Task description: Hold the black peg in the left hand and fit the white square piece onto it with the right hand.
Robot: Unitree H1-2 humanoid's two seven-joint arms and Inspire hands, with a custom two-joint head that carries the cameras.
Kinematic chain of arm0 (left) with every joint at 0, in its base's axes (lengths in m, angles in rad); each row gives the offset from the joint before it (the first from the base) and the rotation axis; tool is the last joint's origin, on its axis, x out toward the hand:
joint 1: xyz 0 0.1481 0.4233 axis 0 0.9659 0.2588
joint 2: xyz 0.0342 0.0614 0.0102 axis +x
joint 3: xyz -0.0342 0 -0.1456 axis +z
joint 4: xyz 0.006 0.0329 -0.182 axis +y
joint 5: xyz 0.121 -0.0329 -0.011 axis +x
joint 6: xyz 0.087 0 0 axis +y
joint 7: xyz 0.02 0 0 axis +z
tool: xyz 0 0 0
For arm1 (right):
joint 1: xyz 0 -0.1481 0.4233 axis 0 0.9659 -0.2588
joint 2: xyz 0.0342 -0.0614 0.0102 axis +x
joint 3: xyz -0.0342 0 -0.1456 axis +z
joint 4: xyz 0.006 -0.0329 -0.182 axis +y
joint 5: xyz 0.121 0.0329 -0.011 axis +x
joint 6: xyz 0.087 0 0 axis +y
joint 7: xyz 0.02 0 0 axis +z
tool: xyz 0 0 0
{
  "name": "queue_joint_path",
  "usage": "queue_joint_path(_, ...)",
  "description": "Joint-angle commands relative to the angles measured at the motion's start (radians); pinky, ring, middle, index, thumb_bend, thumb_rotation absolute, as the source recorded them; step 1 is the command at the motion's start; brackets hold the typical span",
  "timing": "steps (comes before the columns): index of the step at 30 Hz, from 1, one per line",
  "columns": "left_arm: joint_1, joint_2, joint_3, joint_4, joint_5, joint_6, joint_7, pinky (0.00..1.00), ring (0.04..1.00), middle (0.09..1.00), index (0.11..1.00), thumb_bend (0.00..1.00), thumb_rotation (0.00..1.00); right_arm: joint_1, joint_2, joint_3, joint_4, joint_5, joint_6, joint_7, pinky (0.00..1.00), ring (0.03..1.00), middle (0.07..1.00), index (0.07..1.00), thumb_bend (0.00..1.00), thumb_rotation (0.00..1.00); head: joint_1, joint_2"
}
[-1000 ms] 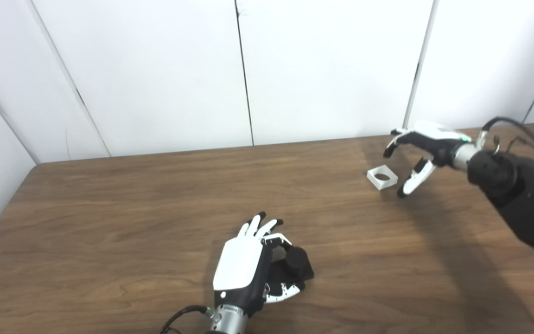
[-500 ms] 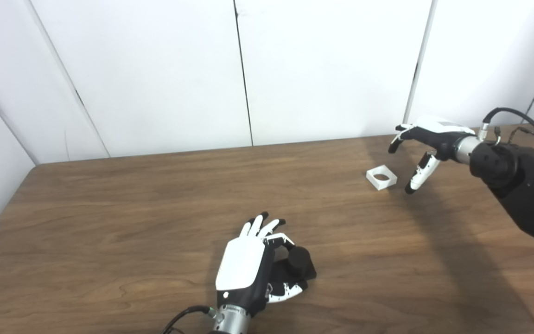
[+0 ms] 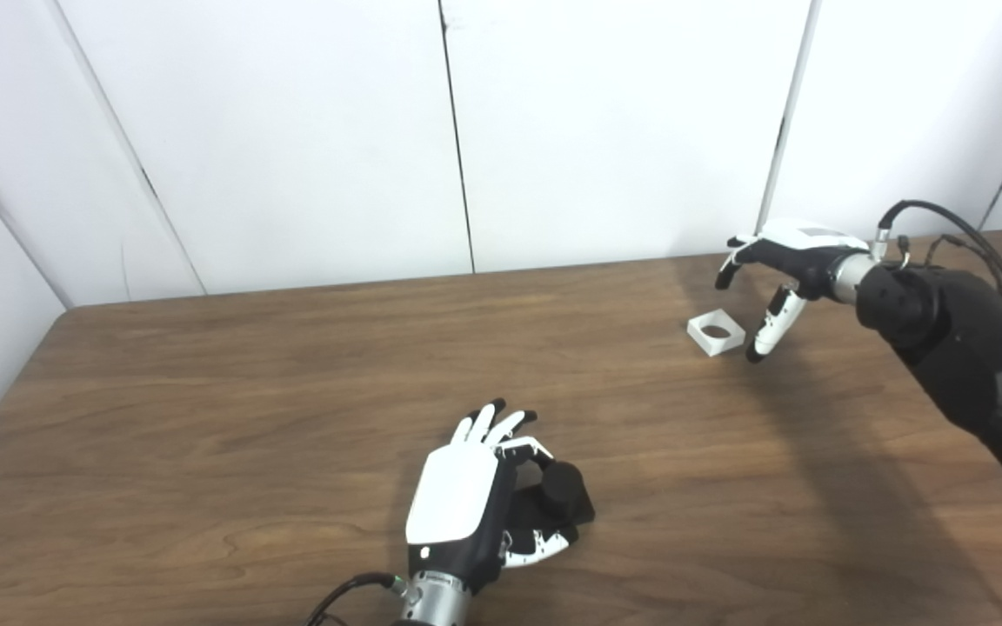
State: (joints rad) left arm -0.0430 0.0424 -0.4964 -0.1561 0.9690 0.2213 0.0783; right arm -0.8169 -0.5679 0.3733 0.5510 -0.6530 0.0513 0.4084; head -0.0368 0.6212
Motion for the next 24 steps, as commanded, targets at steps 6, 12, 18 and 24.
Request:
queue_joint_path(6, 0.013, -0.002, -0.016, 0.021, 0.021, 0.004, -0.023, 0.97, 0.979, 0.885, 0.488, 0.51, 0.08, -0.079, 0.009, 0.011, 0.015, -0.015, -0.016, -0.023, 1.0, 1.0, 0.979, 0.73, 0.95, 0.16, 0.007, 0.002)
queue_joint_path(12, 0.018, -0.003, -0.014, 0.014, 0.018, 0.002, -0.026, 0.97, 0.978, 0.887, 0.488, 0.51, 0.08, -0.087, 0.018, 0.027, 0.044, -0.02, -0.021, -0.022, 1.0, 1.0, 0.981, 0.74, 0.93, 0.15, 0.006, 0.003)
queue_joint_path(18, 0.018, -0.004, -0.014, 0.016, 0.013, -0.003, -0.024, 0.98, 0.981, 0.887, 0.488, 0.51, 0.07, -0.096, 0.024, 0.044, 0.062, -0.036, -0.022, -0.021, 0.99, 1.0, 0.981, 0.746, 0.89, 0.13, 0.005, 0.004)
queue_joint_path(24, 0.013, -0.007, -0.012, 0.02, 0.011, -0.005, -0.023, 0.98, 0.983, 0.887, 0.488, 0.51, 0.08, -0.101, 0.024, 0.058, 0.068, -0.047, -0.024, -0.016, 0.99, 1.0, 0.984, 0.75, 0.83, 0.08, 0.005, 0.004)
